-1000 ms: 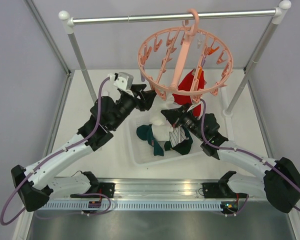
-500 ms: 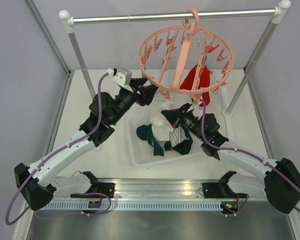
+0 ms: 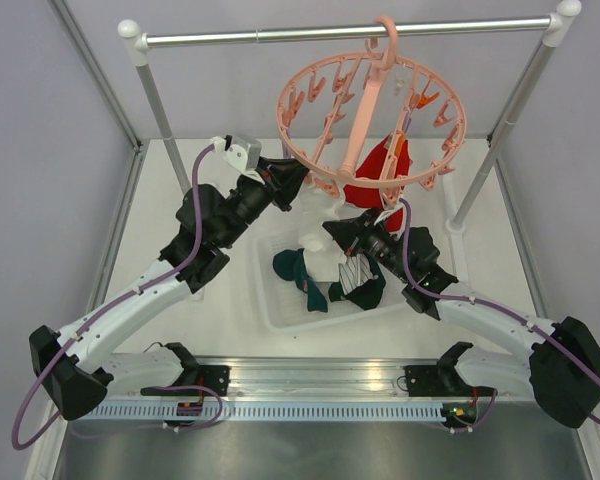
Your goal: Remove the socks clipped to the hanger
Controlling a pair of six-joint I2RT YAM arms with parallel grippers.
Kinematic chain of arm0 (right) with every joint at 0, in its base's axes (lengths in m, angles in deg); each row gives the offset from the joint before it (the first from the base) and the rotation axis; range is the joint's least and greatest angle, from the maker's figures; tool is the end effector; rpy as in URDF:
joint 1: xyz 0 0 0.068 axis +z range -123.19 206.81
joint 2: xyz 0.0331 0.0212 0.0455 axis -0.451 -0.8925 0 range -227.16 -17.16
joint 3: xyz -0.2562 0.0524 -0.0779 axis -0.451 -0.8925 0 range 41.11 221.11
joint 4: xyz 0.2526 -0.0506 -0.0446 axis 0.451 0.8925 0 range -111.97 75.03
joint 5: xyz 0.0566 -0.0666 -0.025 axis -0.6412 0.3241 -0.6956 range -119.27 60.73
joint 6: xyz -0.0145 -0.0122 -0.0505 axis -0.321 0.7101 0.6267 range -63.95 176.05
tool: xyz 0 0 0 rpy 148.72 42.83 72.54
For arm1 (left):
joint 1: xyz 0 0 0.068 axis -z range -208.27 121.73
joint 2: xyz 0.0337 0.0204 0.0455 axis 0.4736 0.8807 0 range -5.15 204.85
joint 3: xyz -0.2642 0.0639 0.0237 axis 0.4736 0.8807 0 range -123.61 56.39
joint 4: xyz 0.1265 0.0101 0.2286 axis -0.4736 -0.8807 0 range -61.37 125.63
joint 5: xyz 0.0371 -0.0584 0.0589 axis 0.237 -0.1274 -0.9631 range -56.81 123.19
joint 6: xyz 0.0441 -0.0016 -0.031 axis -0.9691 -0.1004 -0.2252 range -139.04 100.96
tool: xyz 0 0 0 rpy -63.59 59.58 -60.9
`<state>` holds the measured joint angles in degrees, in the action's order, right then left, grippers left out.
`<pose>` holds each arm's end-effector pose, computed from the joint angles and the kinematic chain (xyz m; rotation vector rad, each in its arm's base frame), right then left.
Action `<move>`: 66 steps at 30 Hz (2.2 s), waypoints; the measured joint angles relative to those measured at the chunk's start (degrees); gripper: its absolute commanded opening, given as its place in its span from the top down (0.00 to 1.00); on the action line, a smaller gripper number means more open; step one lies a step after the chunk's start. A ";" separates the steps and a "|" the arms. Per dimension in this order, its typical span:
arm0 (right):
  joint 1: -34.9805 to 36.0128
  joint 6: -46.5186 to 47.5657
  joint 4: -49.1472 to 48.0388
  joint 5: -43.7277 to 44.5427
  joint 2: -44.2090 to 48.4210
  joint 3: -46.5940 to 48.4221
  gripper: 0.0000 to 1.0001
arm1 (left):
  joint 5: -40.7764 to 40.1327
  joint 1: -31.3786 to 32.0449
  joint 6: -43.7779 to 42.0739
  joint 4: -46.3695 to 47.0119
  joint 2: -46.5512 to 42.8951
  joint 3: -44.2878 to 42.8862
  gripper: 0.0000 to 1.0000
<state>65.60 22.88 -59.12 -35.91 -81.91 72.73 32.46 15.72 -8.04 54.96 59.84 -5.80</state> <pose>0.1958 0.1626 0.2764 -0.1778 1.5927 1.0830 0.1882 -0.1810 0.4318 0.3655 1.2745 -0.8127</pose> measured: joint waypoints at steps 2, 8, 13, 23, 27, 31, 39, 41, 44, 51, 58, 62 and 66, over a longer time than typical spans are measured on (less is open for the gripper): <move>0.00 0.02 0.15 0.00 0.04 0.00 0.99 | 0.37 0.00 0.11 0.20 0.00 0.00 0.87; 0.00 0.44 1.73 0.00 0.90 0.00 0.99 | 0.87 0.00 0.22 0.50 0.00 0.00 0.95; 0.00 1.60 3.76 0.15 3.32 -0.50 0.99 | 0.85 -0.04 0.24 0.52 0.00 0.00 0.98; 0.00 3.06 5.92 1.07 5.46 -2.56 0.99 | 0.94 -0.04 0.28 0.50 0.00 0.00 0.98; 0.00 3.48 6.38 1.22 5.49 -2.60 0.99 | 0.92 -0.04 0.31 0.48 0.00 0.00 0.98; 0.02 3.98 7.52 2.38 6.32 -3.28 0.99 | 0.96 -0.04 0.31 0.42 0.00 0.00 0.98; 0.02 4.68 8.83 3.76 6.51 -3.67 0.99 | 1.33 -0.04 0.96 0.07 0.00 0.00 0.98; 0.02 4.83 9.14 4.20 6.25 -3.67 0.99 | 1.33 -0.04 1.16 0.07 0.00 0.00 0.98; 0.07 4.98 9.66 5.35 5.77 -3.67 0.99 | 1.42 -0.04 1.27 0.02 0.00 0.00 0.98; 0.07 5.11 10.14 6.05 5.77 -3.67 0.99 | 1.86 -0.04 1.62 -0.15 0.00 0.00 0.89; 0.07 5.75 12.00 6.08 6.27 -3.39 0.99 | 2.38 -0.04 2.47 -0.33 0.00 0.02 0.63; 0.07 5.99 12.85 6.08 6.71 -3.28 0.99 | 2.40 -0.04 2.64 -0.39 -0.26 0.22 0.61; 0.07 6.08 13.81 6.08 6.91 -2.82 0.99 | 2.36 -0.04 2.80 -0.76 -1.49 1.16 0.58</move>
<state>65.66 28.96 -45.31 -29.83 -75.00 69.91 34.82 15.68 -5.24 54.20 58.35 -4.64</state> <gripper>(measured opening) 0.014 0.395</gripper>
